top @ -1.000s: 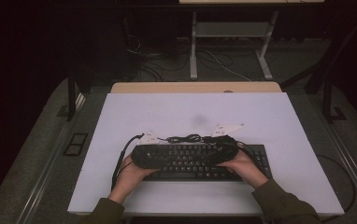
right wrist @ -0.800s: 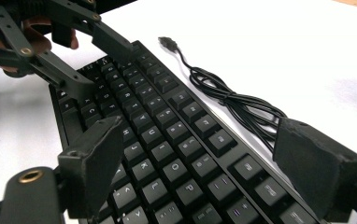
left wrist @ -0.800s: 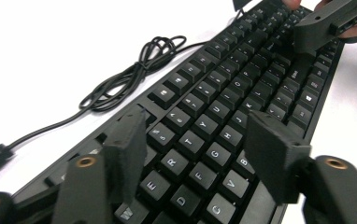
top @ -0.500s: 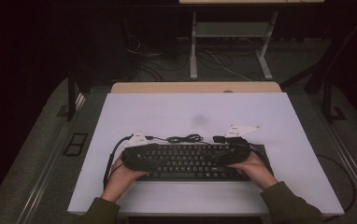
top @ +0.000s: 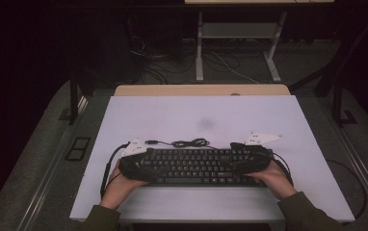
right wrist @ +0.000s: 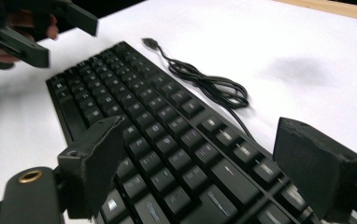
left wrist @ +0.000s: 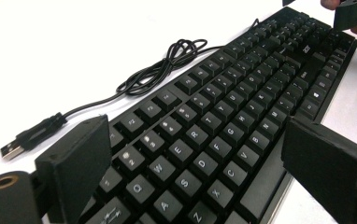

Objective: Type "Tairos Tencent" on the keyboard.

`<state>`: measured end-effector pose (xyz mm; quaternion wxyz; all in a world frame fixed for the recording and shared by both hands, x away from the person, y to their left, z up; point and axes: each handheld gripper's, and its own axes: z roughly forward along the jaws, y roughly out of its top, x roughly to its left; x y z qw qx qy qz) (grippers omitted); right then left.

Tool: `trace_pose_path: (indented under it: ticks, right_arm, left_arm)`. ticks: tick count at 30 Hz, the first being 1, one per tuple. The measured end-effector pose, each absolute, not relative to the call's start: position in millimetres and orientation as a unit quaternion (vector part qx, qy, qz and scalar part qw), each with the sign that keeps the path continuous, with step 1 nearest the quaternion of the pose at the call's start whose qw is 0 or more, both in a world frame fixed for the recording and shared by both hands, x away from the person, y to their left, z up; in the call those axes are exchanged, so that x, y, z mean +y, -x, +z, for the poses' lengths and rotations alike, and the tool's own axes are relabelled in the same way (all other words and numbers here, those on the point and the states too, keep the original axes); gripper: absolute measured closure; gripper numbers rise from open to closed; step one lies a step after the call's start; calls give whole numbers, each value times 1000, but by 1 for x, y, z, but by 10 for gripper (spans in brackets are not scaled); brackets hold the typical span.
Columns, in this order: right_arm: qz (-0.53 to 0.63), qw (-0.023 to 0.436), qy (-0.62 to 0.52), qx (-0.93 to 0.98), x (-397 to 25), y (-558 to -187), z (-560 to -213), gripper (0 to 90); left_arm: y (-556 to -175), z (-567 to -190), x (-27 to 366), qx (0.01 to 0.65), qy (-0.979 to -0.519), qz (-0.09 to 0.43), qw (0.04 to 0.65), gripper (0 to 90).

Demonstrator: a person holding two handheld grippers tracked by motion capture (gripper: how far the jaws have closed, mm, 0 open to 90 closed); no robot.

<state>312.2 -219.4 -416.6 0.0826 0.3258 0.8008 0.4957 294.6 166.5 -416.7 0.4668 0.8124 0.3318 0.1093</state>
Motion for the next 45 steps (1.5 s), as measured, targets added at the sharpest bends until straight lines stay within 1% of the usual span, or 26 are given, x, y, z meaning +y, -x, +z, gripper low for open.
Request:
trace_pose_path:
  ticks: [2,5,14,15,19,31,45]
  right_arm:
    - [496,86,-327,800,-224,-310,-417,161]
    - [498,89,-332,796,-231,-308,-418,161]
    - [494,102,-341,793,-247,-299,-421,160]
    - [493,104,-340,794,-250,-298,-421,146]
    - [497,104,-344,790,-257,-295,-423,143]
    - [503,113,-350,782,-279,-281,-428,143]
    - [494,136,-359,780,-299,-269,-434,143]
  left_arm:
    - [-293,-417,170,334,-811,111,467,19]
    - [-290,-418,173,336,-809,111,468,0]
    - [-283,-423,180,337,-809,115,469,0]
    - [-283,-424,181,336,-808,116,469,0]
    - [-283,-426,183,336,-809,116,469,0]
    - [-284,-427,185,335,-811,112,466,0]
    - [-284,-427,186,334,-811,113,466,0]
